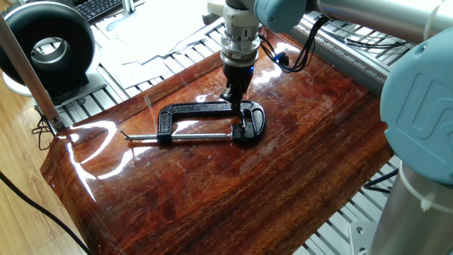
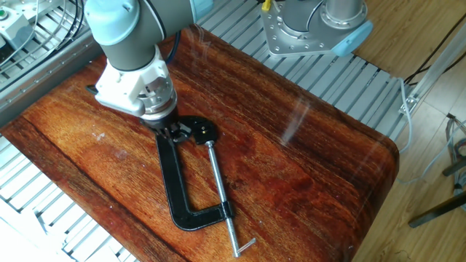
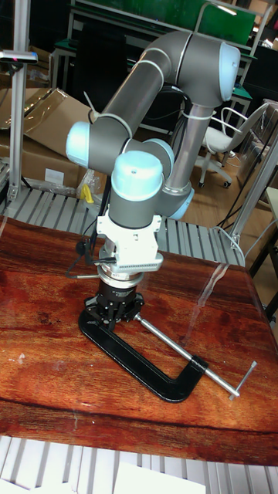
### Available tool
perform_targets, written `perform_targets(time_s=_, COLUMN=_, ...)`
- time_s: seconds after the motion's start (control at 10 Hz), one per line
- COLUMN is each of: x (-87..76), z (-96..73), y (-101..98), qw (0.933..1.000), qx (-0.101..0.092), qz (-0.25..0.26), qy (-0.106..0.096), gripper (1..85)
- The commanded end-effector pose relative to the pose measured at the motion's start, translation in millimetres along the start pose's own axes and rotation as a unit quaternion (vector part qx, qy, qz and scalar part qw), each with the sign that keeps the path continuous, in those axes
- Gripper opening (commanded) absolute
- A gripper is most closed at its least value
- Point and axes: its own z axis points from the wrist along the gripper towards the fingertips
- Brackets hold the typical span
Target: Turn the hands of a clock
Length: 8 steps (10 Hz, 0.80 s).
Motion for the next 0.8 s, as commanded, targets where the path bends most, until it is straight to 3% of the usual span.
perform_targets(time_s=0.0, x=3.4, z=-3.5, y=-3.4, qw=1.0, qx=-0.007, qz=-0.001, qy=-0.003, gripper=1.0)
perform_targets(time_s=0.7, x=16.0, z=-9.1, y=-5.3, qw=0.9998, qx=-0.017, qz=0.0, qy=-0.006, gripper=1.0)
